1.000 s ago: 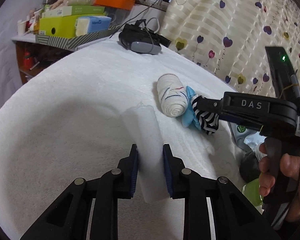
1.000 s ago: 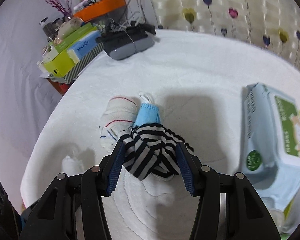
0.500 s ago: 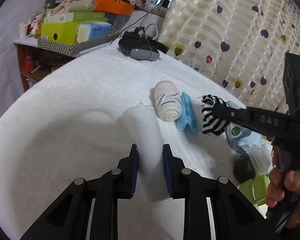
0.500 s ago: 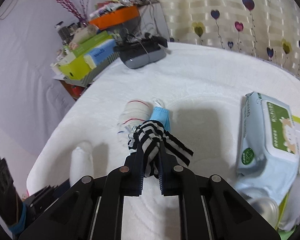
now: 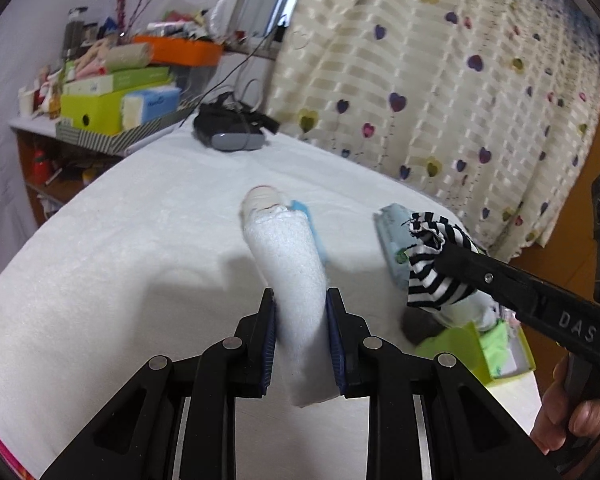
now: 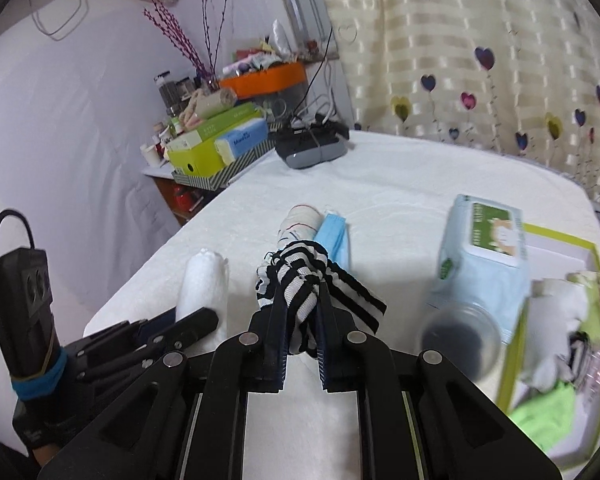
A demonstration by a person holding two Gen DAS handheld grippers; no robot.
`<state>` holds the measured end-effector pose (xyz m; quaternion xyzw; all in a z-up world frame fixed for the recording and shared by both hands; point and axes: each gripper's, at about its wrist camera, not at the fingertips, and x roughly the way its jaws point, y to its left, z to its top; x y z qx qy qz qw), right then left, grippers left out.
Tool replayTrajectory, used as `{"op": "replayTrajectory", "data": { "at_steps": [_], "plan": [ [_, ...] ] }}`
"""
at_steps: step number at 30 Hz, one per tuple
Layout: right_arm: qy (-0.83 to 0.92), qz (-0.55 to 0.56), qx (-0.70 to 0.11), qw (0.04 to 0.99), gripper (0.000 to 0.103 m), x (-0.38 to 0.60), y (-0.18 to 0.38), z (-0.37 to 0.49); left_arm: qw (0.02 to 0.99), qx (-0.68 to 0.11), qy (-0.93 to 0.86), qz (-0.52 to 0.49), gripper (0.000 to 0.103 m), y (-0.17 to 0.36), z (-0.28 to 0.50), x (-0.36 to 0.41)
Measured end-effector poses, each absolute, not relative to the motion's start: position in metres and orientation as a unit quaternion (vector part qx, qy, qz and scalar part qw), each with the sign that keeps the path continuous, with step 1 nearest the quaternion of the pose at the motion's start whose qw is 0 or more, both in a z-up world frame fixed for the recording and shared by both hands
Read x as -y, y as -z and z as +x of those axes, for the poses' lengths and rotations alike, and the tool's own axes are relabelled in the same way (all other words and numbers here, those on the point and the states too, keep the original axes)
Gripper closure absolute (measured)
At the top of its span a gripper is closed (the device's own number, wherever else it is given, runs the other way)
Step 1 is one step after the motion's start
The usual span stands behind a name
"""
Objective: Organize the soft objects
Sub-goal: 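Lift the towel and striped sock toward the green box with both grippers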
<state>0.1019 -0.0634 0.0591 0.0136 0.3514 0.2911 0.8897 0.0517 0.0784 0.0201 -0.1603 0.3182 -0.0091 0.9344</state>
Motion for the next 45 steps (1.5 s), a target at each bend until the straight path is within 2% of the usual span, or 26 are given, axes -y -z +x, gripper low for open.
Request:
{"op": "replayTrajectory", "data": {
  "at_steps": [20,45],
  "plan": [
    [-0.235,0.002,-0.292,0.927,0.091,0.135,-0.080,0.050,0.945,-0.299,0.073,-0.112,0.081,-0.053,0.031,0.003],
    [-0.190,0.042,-0.279,0.940,0.091,0.204,-0.081,0.032,0.944,-0.298,0.123,-0.069,0.081,-0.064,0.032,0.065]
  ]
}}
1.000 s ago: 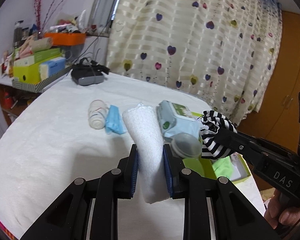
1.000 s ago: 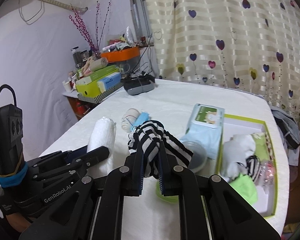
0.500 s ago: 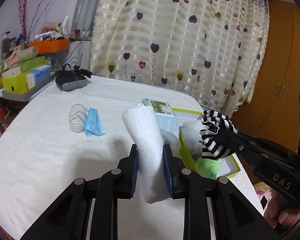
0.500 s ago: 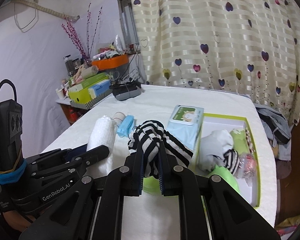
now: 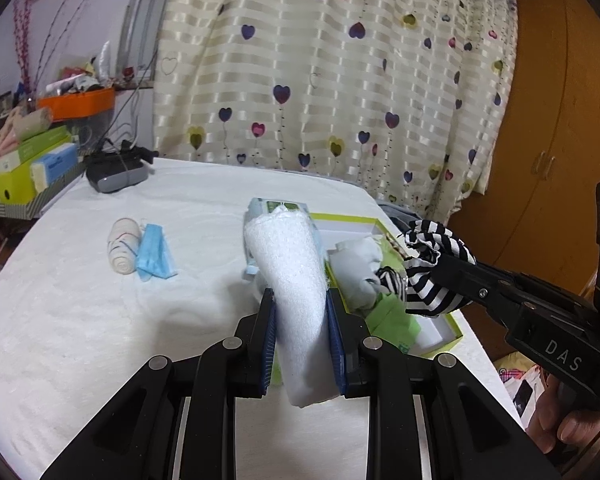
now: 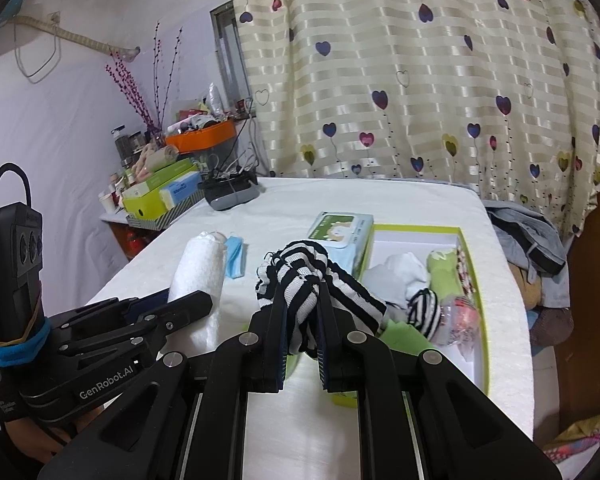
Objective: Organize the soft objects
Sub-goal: 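Lift the towel and striped sock toward the green box with both grippers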
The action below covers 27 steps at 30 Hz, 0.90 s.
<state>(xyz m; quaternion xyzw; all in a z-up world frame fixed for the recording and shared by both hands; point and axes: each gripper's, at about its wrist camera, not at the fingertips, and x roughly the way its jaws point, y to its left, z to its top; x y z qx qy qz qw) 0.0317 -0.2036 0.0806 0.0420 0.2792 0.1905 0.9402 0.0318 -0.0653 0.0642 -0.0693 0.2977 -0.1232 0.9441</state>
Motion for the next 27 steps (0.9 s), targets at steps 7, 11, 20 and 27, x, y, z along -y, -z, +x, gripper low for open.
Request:
{"op": "replayTrajectory", "data": {
  "at_steps": [7,11,20,27],
  "plan": [
    [-0.175,0.050,-0.278,0.943,0.091,0.220,-0.080,0.030,0.941,-0.299,0.142,-0.063,0.081,-0.063,0.034,0.081],
    [-0.163,0.056,-0.276,0.946,0.091,0.231,-0.081,0.029,0.940,-0.298,0.154,-0.064,0.081,-0.064,0.036,0.086],
    [-0.133,0.078,-0.277,0.948,0.091,0.262,-0.079,0.032,0.938,-0.295,0.170,-0.059,0.081,-0.069,0.045,0.100],
    [-0.116,0.088,-0.286,0.947,0.091,0.281,-0.071,0.034,0.934,-0.300,0.189,-0.054,0.081,-0.066,0.052,0.118]
  ]
}}
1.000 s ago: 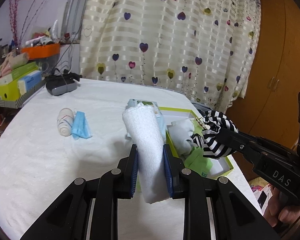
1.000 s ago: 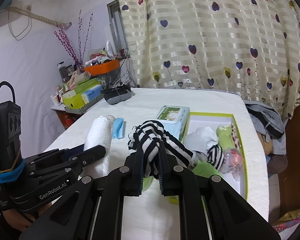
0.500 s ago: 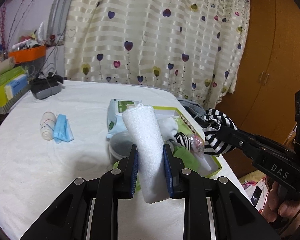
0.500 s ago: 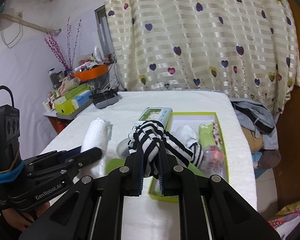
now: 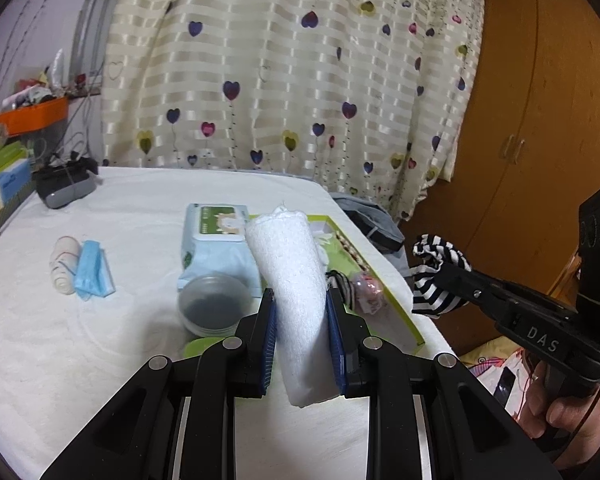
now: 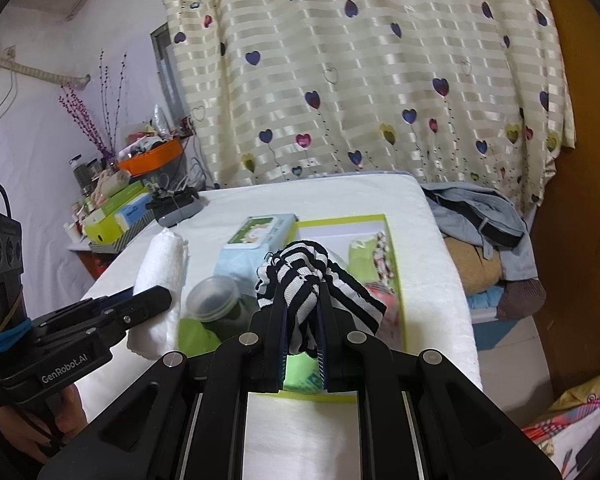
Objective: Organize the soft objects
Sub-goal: 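Lift the towel and striped sock toward the green box with both grippers, then lower the towel and sock into the green box and open both grippers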
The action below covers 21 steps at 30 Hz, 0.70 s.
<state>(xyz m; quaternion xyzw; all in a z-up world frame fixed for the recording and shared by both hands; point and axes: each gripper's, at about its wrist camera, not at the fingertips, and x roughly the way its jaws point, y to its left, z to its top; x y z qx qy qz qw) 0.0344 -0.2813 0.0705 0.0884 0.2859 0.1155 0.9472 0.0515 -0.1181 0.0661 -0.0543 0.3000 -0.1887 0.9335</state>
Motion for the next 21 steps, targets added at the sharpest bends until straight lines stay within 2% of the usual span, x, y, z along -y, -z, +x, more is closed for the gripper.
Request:
{"op": "replayTrajectory", "data": {
  "at_steps": [21],
  "plan": [
    [-0.108,0.117,-0.391,0.906,0.091,0.306,0.018,0.077,0.904,-0.358,0.231,-0.030,0.081,-0.025,0.076,0.164]
  ]
}}
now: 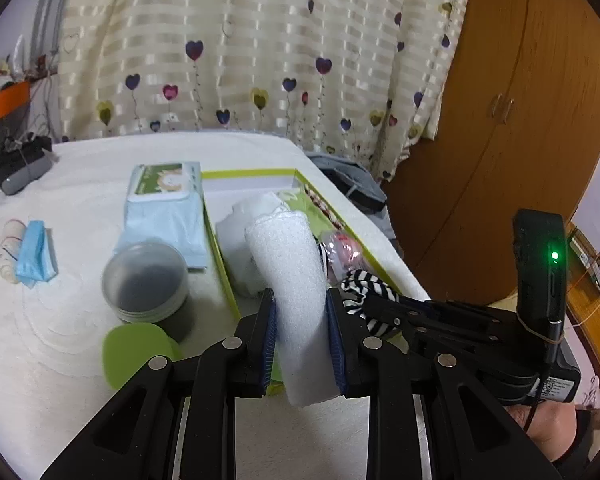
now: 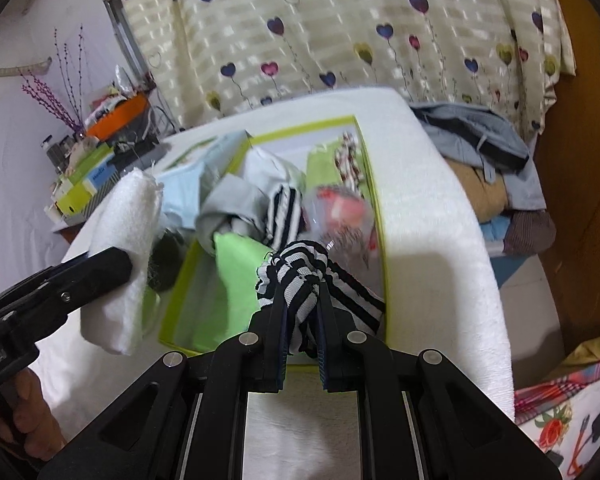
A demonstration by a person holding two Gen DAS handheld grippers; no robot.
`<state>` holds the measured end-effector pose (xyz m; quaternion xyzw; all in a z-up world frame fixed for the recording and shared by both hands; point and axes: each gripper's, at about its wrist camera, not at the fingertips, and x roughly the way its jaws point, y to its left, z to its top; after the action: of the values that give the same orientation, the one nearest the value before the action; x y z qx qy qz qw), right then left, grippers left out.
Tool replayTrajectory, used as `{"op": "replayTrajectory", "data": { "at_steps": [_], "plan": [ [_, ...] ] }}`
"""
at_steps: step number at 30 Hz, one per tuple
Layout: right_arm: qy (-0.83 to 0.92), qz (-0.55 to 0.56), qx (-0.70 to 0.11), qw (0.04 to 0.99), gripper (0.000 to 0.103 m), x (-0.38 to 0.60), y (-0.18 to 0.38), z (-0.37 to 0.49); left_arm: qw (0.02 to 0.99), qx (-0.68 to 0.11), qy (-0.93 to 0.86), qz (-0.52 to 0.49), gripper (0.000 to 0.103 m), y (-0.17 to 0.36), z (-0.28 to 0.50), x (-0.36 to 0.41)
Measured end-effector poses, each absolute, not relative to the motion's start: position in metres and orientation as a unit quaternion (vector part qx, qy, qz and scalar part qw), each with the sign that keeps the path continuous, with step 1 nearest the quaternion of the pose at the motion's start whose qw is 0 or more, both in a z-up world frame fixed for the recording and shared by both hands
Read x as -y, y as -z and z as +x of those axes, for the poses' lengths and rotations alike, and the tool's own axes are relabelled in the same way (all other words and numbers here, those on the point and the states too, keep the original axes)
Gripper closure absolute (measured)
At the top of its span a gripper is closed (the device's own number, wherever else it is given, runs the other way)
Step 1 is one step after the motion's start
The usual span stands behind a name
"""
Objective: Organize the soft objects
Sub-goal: 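Lower the towel and sock into the green box and open both grippers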
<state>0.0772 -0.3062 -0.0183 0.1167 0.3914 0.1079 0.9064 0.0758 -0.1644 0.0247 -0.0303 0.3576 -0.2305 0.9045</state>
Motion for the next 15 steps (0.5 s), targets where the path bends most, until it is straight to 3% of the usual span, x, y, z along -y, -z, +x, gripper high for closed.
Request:
{"op": "replayTrajectory", "data": {
  "at_steps": [15],
  "plan": [
    [-0.114,0.122,-0.387,0.907,0.088,0.309,0.025,0.109,0.890,-0.387,0.242,-0.022,0.081,-0.002,0.095,0.180]
  ]
}}
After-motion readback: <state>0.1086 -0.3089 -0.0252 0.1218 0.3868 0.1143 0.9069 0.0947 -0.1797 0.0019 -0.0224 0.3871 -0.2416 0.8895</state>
